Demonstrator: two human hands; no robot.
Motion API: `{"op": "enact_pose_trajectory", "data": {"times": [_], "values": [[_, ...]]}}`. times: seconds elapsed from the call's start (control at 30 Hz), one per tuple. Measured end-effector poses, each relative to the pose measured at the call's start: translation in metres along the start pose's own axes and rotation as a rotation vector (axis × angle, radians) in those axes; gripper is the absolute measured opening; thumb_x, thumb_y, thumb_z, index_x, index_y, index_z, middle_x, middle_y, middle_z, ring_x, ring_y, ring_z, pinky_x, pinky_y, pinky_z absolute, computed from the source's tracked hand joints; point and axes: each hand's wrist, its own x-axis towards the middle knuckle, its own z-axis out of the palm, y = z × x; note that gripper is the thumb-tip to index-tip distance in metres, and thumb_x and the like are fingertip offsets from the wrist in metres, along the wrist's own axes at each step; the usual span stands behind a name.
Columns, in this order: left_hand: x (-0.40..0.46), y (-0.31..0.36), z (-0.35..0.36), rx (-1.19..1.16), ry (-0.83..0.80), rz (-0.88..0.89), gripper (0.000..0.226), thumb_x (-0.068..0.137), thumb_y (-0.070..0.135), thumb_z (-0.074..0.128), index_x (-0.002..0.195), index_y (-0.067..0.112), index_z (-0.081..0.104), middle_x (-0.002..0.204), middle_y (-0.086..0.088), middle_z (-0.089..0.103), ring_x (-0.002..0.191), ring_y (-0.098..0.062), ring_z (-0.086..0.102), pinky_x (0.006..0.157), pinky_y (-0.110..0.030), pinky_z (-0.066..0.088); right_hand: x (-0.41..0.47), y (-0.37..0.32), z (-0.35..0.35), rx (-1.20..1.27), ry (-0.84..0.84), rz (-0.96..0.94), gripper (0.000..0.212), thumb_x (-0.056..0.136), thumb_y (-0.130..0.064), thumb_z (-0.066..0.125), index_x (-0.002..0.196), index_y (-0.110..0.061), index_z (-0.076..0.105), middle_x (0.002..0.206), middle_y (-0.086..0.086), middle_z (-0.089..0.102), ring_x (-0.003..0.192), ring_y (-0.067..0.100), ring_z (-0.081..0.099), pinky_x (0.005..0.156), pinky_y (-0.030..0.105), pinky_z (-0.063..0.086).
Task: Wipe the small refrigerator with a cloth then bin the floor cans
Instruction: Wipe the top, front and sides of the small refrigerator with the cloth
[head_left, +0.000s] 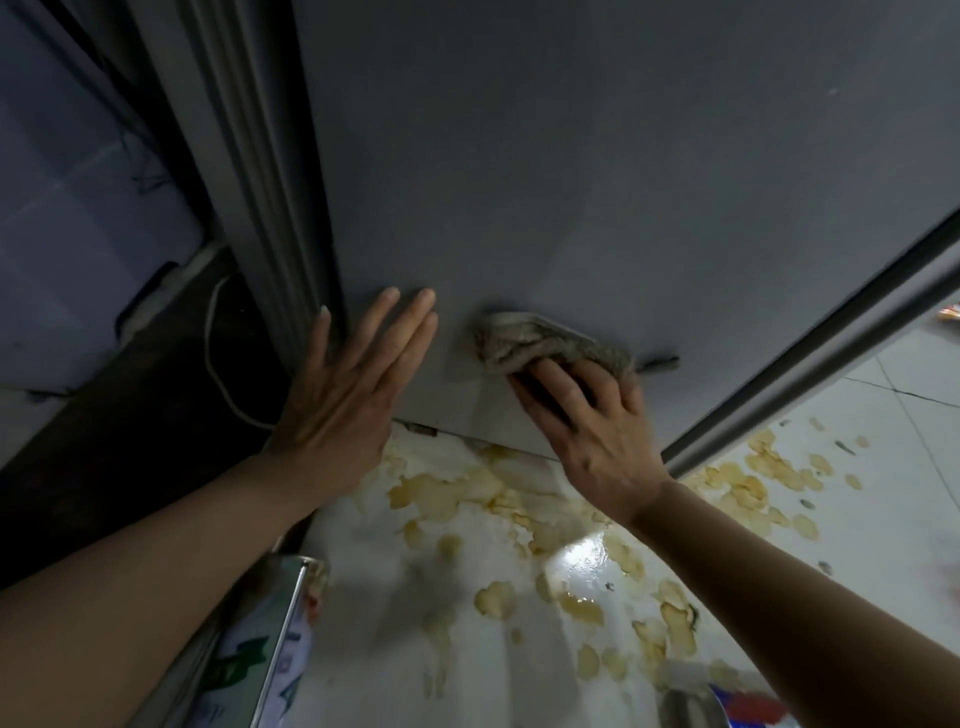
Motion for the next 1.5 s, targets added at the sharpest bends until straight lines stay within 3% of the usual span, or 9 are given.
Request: {"op": "enact_pose_trajectory", "data": {"times": [0.23,0.33,0.43,0.53,0.77,0.9,1.13,1.3,1.5], "values": [[-0.003,-0.004,0.003,-0.009,-0.048,-0.003,0.101,0.063,0.006,0.057,0.15,0.016,0.007,0.159,0.003,-0.004,0.145,-0.021,0.007,0.106,-0.057,0.018,0.002,-0.044,0.021,-0.149,-0.596,-0.386,0.053,0.086,-0.027,0.055,0.139,-0.026,0.047,0.148,-0.005,0.031,0.132,0.024,0.034,0.111,0.038,0.028],[-0.005,-0.01,-0.001,-0.027,-0.03,0.019,0.095,0.065,0.004,0.054,0.15,0.014,0.011,0.159,0.003,-0.002,0.145,-0.02,0.009,0.107,-0.055,0.013,0.019,-0.041,0.007,-0.095,-0.418,-0.279,0.046,0.088,-0.018,0.044,0.133,-0.022,0.055,0.139,-0.003,0.044,0.116,0.024,0.045,0.096,0.036,0.042],[-0.01,-0.021,-0.004,-0.028,-0.046,-0.031,0.093,0.07,0.004,0.061,0.149,0.013,0.013,0.159,0.003,-0.001,0.145,-0.017,0.009,0.109,-0.055,0.014,0.041,-0.032,-0.003,0.041,-0.124,-0.113,0.044,0.093,-0.011,0.034,0.133,-0.012,0.053,0.135,0.004,0.04,0.107,0.028,0.041,0.083,0.038,0.034],[-0.013,-0.031,-0.004,-0.02,-0.093,-0.045,0.099,0.066,0.009,0.073,0.146,0.011,0.016,0.159,0.004,-0.004,0.145,-0.017,0.009,0.108,-0.055,0.019,0.049,-0.034,0.003,0.008,-0.024,-0.067,0.044,0.094,-0.013,0.034,0.134,-0.012,0.053,0.136,0.004,0.038,0.108,0.029,0.039,0.084,0.039,0.031],[-0.014,-0.038,-0.014,-0.073,-0.072,0.002,0.089,0.07,-0.001,0.064,0.147,0.009,0.022,0.158,0.001,0.01,0.143,-0.02,0.02,0.105,-0.054,0.028,0.045,-0.076,0.021,-0.108,-0.492,-0.411,0.043,0.081,-0.032,0.062,0.124,-0.035,0.062,0.137,-0.015,0.05,0.119,0.016,0.051,0.1,0.029,0.042],[-0.026,-0.054,-0.02,-0.157,-0.079,-0.081,0.072,0.077,0.007,0.043,0.146,0.006,0.024,0.157,-0.004,0.014,0.143,-0.022,0.02,0.107,-0.054,0.025,0.067,-0.069,0.008,0.024,-0.218,-0.201,0.041,0.089,-0.017,0.044,0.126,-0.018,0.061,0.133,-0.002,0.051,0.106,0.026,0.042,0.084,0.036,0.038],[-0.042,-0.06,-0.015,-0.205,-0.134,-0.26,0.088,0.068,0.005,0.062,0.146,0.005,0.021,0.158,-0.007,0.01,0.144,-0.024,0.01,0.11,-0.054,0.011,0.108,-0.077,0.005,0.02,-0.054,-0.165,0.046,0.091,-0.017,0.035,0.133,-0.013,0.054,0.142,0.001,0.034,0.104,0.028,0.037,0.081,0.039,0.03],[-0.055,-0.059,-0.005,-0.176,-0.19,-0.261,0.085,0.066,0.004,0.063,0.143,0.004,0.027,0.155,-0.009,0.021,0.14,-0.029,0.023,0.105,-0.058,0.024,0.1,-0.098,0.024,-0.093,-0.296,-0.367,0.048,0.087,-0.027,0.034,0.128,-0.026,0.06,0.141,-0.007,0.05,0.114,0.023,0.037,0.087,0.032,0.036],[-0.061,-0.06,0.003,-0.162,-0.208,-0.251,0.081,0.067,0.009,0.06,0.142,0.006,0.03,0.154,-0.008,0.024,0.138,-0.03,0.027,0.104,-0.056,0.025,0.088,-0.133,0.055,-0.083,-0.605,-0.473,0.055,0.096,-0.024,0.033,0.149,-0.013,0.023,0.159,0.005,0.011,0.135,0.027,0.026,0.102,0.035,0.032]]}}
